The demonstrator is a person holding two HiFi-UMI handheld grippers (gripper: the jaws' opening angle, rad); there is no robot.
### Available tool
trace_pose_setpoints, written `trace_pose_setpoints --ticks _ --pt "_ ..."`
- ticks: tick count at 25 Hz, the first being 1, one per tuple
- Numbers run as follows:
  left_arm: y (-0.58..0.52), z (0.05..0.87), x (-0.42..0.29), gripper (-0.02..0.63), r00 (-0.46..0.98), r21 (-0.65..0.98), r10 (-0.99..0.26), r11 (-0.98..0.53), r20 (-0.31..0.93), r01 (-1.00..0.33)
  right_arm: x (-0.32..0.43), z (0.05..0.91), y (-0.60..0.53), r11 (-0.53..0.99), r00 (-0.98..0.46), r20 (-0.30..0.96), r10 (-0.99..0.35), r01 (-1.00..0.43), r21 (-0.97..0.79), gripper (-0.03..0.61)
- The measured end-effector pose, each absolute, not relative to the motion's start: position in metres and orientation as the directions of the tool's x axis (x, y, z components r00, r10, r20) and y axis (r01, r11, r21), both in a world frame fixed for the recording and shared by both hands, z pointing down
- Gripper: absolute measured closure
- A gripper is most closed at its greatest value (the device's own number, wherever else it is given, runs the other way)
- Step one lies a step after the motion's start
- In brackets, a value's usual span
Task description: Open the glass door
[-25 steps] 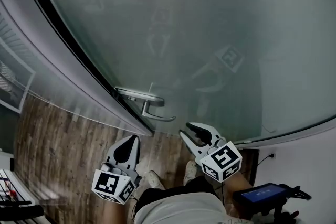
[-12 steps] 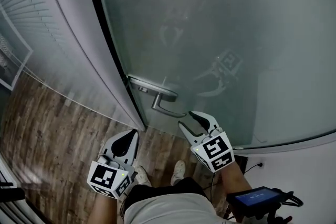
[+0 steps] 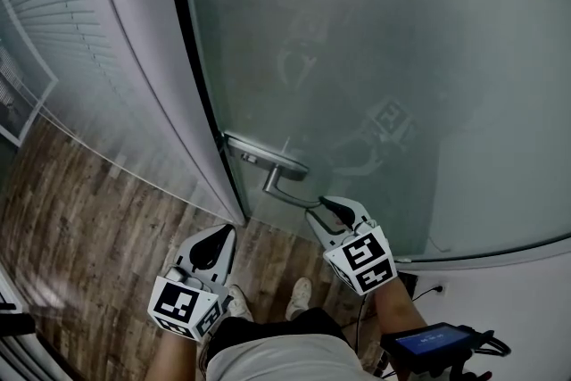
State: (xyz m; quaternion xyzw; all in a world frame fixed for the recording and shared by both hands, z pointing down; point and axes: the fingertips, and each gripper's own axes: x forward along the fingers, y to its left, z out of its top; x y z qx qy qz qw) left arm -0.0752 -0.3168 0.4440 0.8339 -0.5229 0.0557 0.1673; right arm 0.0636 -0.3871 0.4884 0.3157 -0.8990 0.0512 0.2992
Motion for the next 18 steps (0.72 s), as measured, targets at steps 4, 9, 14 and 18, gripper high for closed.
trace_pose_setpoints --ticks 4,9,14,18 --pt "-0.315 0.445 -0.075 0.614 0.448 0.228 -0.853 -0.396 0.267 -0.890 0.063 0.488 -0.384 0.766 -0.616 0.537 -0.576 -0.637 0.090 0.457" --pt "-0.316 0.448 -0.076 0.614 0.444 0.228 -0.856 -0.392 0.265 -0.891 0.064 0.492 -0.387 0.745 -0.605 0.515 -0.607 -0.660 0.102 0.456" --pt "-0.316 0.450 -0.073 0.614 0.454 0.229 -0.852 -0.403 0.259 -0.886 0.063 0.501 -0.390 0.731 -0.602 0.515 -0.611 -0.678 0.075 0.456" --pt "-0.313 0.447 -0.065 0.614 0.462 0.223 -0.849 -0.413 0.257 -0.883 0.067 0.508 -0.394 0.730 -0.611 0.512 -0.604 -0.682 0.048 0.456"
